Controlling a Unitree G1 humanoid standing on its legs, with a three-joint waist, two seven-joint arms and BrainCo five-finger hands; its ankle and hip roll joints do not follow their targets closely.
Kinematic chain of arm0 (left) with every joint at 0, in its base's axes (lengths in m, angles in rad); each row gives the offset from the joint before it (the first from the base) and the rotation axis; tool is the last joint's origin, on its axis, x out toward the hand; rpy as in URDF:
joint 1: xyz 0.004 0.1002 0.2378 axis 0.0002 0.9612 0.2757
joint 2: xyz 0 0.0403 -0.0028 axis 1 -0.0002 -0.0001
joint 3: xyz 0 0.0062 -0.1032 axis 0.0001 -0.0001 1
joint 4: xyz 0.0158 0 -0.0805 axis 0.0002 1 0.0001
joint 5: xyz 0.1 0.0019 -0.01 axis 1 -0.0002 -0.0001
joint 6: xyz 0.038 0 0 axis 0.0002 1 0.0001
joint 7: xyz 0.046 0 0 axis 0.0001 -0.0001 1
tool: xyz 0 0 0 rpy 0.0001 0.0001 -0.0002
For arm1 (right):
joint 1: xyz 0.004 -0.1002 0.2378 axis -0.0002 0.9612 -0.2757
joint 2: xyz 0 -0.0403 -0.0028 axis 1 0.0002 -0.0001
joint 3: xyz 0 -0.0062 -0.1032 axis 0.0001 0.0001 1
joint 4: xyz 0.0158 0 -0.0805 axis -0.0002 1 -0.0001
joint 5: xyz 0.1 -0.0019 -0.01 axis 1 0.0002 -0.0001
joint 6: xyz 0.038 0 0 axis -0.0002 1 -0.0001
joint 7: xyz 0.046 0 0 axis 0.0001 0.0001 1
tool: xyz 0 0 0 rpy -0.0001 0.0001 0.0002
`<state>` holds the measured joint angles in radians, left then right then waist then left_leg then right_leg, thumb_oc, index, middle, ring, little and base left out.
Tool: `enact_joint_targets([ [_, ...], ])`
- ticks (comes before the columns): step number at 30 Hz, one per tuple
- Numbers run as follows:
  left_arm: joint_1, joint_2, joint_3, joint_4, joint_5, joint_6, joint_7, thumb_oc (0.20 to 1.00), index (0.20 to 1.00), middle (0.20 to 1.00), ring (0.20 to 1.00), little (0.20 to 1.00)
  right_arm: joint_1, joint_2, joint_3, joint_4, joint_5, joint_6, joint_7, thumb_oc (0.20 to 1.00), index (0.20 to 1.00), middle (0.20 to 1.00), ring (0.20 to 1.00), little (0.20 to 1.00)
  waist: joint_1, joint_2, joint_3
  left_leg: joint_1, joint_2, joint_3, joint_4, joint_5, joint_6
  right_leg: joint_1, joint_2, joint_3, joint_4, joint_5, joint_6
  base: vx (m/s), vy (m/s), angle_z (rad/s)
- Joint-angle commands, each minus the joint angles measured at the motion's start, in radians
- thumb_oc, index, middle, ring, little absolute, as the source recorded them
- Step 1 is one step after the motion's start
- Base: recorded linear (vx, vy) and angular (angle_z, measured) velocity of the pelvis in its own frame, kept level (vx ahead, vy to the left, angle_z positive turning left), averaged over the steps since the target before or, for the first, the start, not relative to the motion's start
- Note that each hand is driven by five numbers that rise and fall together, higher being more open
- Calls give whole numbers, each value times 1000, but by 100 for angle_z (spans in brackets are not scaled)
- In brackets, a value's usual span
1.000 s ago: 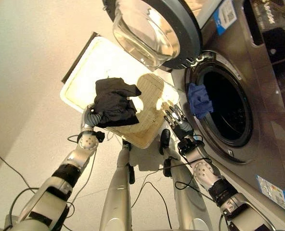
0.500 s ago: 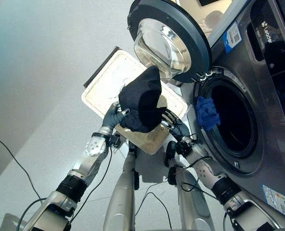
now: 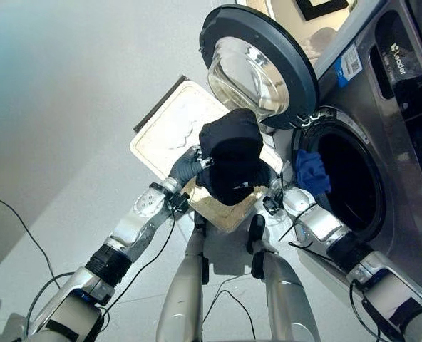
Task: Put the clothes into the washing machine.
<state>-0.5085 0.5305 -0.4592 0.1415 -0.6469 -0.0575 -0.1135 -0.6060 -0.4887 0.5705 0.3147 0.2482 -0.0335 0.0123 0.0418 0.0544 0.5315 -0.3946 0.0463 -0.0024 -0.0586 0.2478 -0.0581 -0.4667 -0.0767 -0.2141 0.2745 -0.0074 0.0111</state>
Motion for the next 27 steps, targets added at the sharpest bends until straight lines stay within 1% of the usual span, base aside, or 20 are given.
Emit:
enact_joint_targets([
  [1, -44, -23, -17, -70, 45, -15, 11, 200, 200, 200, 200, 200, -18, 5, 7, -117, 33, -36, 20, 1000, 1000, 1000, 1000, 1000, -17, -6, -12, 47, -100, 72, 38, -124, 30, 66, -8, 9, -126, 74, 89, 0, 0, 0],
  [4, -62, -24, -35, -66, 98, 23, 59, 200, 200, 200, 200, 200, -23, 12, 12, -144, 79, -27, 38, 1000, 1000, 1000, 1000, 1000, -20, -6, -12, 44, -98, 77, 30, -120, 30, 62, -7, 13, -131, 77, 92, -42, 0, 0],
  [7, -73, -20, -44, -54, 91, 35, 68, 200, 200, 200, 200, 200, -28, 14, 16, -149, 90, -17, 41, 1000, 1000, 1000, 1000, 1000, -21, -7, -12, 46, -95, 80, 26, -118, 29, 63, -7, 14, -134, 78, 93, -5, -2, -1],
  [9, -77, -24, -51, -49, 90, 45, 60, 200, 200, 200, 200, 200, -26, 16, 25, -149, 125, -5, 49, 1000, 1000, 1000, 1000, 1000, -23, -9, -12, 48, -91, 86, 17, -115, 26, 65, -7, 12, -143, 80, 93, 0, 0, 0],
  [12, -72, -37, -66, -49, 59, 62, 11, 200, 200, 200, 200, 200, -15, 35, 30, -135, 196, 15, 65, 1000, 1000, 1000, 1000, 1000, -24, -9, -12, 46, -90, 90, 21, -117, 25, 63, -7, 10, -146, 83, 92, 0, 0, 0],
  [13, -72, -37, -66, -49, 59, 62, 11, 200, 200, 200, 200, 200, -15, 35, 30, -135, 196, 15, 66, 1000, 1000, 1000, 1000, 1000, -24, -9, -12, 46, -90, 90, 21, -117, 25, 63, -7, 10, -146, 83, 92, 0, 0, 0],
  [14, -67, -48, -73, -50, 40, 78, -7, 200, 200, 200, 200, 200, -6, 45, 30, -128, 222, 15, 75, 1000, 1000, 1000, 1000, 1000, -24, -10, -12, 44, -89, 91, 22, -117, 25, 63, -7, 9, -146, 83, 90, 0, 0, 0],
  [15, -64, -56, -83, -47, 24, 90, -11, 200, 200, 200, 200, 200, 2, 52, 30, -126, 264, 19, 90, 944, 944, 944, 944, 944, -26, -10, -12, 43, -89, 92, 22, -116, 25, 61, -6, 10, -146, 83, 90, 0, 0, 0],
  [16, -64, -56, -83, -47, 24, 90, -11, 200, 200, 200, 200, 200, 2, 52, 30, -126, 264, 19, 90, 944, 944, 944, 944, 944, -26, -10, -12, 43, -89, 92, 22, -116, 25, 61, -6, 10, -146, 83, 90, 0, 0, 0],
  [17, -64, -66, -93, -40, 7, 103, -11, 200, 200, 200, 200, 200, 10, 65, 31, -116, 304, 12, 97, 536, 536, 536, 536, 536, -27, -10, -12, 38, -88, 92, 23, -115, 24, 58, -5, 10, -145, 83, 89, 0, 0, 0],
  [18, -63, -75, -103, -33, -15, 107, -7, 200, 200, 200, 200, 200, 16, 78, 31, -109, 337, 9, 96, 200, 200, 200, 200, 200, -29, -10, -12, 37, -89, 92, 23, -115, 24, 57, -4, 11, -145, 84, 88, 10, -38, 1],
  [20, -57, -91, -109, -19, -29, 115, 1, 200, 200, 200, 200, 200, 22, 91, 30, -101, 367, 5, 97, 200, 200, 200, 200, 200, -32, -10, -12, 32, -90, 92, 24, -113, 23, 53, -2, 11, -146, 84, 86, 7, -15, 0],
  [24, -41, -96, -114, -7, -35, 114, 18, 200, 200, 200, 200, 200, 36, 100, 29, -95, 370, -3, 93, 200, 200, 200, 200, 200, -34, -10, -12, 24, -90, 91, 24, -112, 23, 44, 1, 13, -151, 89, 84, 0, 0, 0],
  [25, -36, -94, -116, 2, -46, 113, 25, 200, 200, 200, 200, 200, 41, 100, 31, -83, 377, -8, 92, 200, 200, 200, 200, 200, -35, -12, -12, 21, -92, 89, 29, -115, 19, 42, 3, 10, -153, 90, 86, 0, 0, 0],
  [26, -36, -94, -119, 13, -48, 104, 34, 351, 351, 351, 351, 351, 40, 101, 33, -72, 380, -14, 90, 200, 200, 200, 200, 200, -36, -12, -12, 18, -91, 89, 28, -113, 17, 38, 3, 11, -154, 92, 86, 0, 0, 0],
  [27, -37, -101, -116, 28, -31, 104, 57, 922, 922, 922, 922, 922, 40, 108, 35, -55, 383, -25, 90, 200, 200, 200, 200, 200, -35, -12, -12, 13, -92, 90, 29, -113, 18, 34, 3, 9, -158, 94, 85, 0, 0, 0],
])
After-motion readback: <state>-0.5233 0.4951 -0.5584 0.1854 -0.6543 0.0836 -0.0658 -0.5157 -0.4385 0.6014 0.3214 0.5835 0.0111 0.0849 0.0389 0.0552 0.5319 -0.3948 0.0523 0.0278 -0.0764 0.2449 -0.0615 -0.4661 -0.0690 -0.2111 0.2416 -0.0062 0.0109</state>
